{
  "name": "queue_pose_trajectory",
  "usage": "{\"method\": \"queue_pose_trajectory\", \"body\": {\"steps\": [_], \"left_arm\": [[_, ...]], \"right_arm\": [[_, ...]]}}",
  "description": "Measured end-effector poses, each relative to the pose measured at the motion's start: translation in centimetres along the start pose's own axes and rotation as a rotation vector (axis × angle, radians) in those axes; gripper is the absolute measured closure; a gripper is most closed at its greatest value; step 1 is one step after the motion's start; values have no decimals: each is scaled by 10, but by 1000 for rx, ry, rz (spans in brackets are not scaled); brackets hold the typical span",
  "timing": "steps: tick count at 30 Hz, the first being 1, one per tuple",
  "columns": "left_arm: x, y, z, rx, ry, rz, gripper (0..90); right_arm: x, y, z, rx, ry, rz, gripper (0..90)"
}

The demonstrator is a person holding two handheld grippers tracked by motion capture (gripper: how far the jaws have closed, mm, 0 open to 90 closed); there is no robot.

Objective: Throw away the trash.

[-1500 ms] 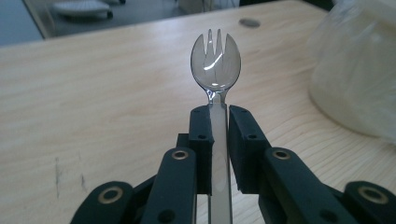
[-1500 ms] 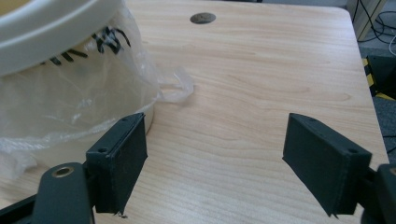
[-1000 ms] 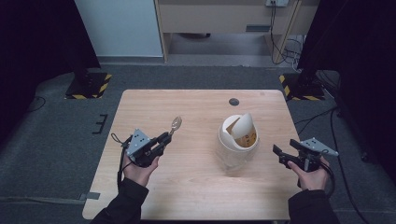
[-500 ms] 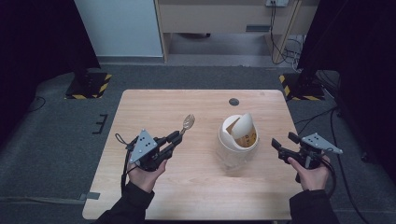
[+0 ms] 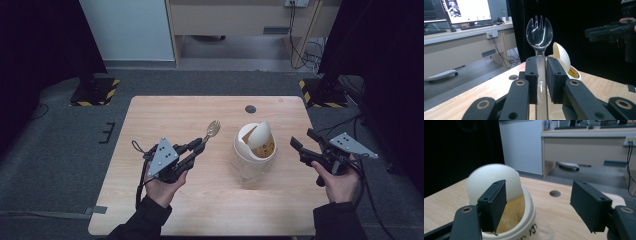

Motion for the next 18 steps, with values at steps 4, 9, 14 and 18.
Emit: {"method": "queue_pose_trajectory", "body": {"steps": [4,9,14,18], "left_arm": [[1,2,0,2,-3,-7,798],[5,7,0,9,3,-17,798],[13,14,0,10,14,-33,798],[21,20,-2,4,24,-49,798]], "right_arm": [[-10,3,12,21,0,40,289],[-27,5,22,56,13,107,304],[-44,8,28,73,27,164,311],[-54,11,30,78,33,193,326]]}}
Point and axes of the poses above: each handheld gripper's, and its own axes: y roughly forward along the jaws, z roughly out of its top, x roughly to its right, the point moved 6 cm from there along y, roughly forward along the jaws, and after that the axes turned 5 degrees about y, right-handed, at the moved point
